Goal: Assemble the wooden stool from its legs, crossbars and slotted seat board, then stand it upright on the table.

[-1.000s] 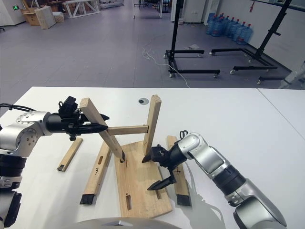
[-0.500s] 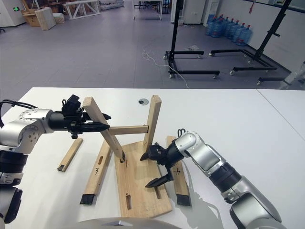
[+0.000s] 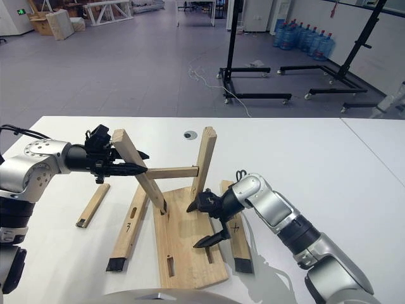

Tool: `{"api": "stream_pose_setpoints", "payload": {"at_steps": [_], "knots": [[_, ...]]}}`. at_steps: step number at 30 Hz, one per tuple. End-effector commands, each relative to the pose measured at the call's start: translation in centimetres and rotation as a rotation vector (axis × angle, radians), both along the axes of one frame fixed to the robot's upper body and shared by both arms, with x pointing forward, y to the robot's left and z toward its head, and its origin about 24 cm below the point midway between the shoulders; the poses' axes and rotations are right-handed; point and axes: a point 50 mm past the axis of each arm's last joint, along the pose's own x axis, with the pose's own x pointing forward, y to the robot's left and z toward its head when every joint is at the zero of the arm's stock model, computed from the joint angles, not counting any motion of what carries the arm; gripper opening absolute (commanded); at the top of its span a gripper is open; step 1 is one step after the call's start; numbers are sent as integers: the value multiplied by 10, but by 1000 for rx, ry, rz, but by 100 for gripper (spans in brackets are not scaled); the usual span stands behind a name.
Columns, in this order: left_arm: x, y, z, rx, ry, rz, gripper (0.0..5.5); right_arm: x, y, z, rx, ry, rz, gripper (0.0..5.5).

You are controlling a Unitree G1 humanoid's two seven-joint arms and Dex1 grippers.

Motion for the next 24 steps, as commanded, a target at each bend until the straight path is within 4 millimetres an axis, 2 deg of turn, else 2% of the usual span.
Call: {"api": "stream_pose_setpoints", "payload": {"at_steps": [1,11,18,24], "knots": [[3,2,-4,75,18,11,201,0,-5,-9,-55,6,-33,540],[13,0,14,32,-37,14,201,1,-5,-10,-54,5,-50,540],[9,-4,5,90,10,-13,201,3,-7,-10,-57,-3,-59,540],[6,-15,5,114,24,-62,201,4,-6,-10,-56,-12,-64,540]]}}
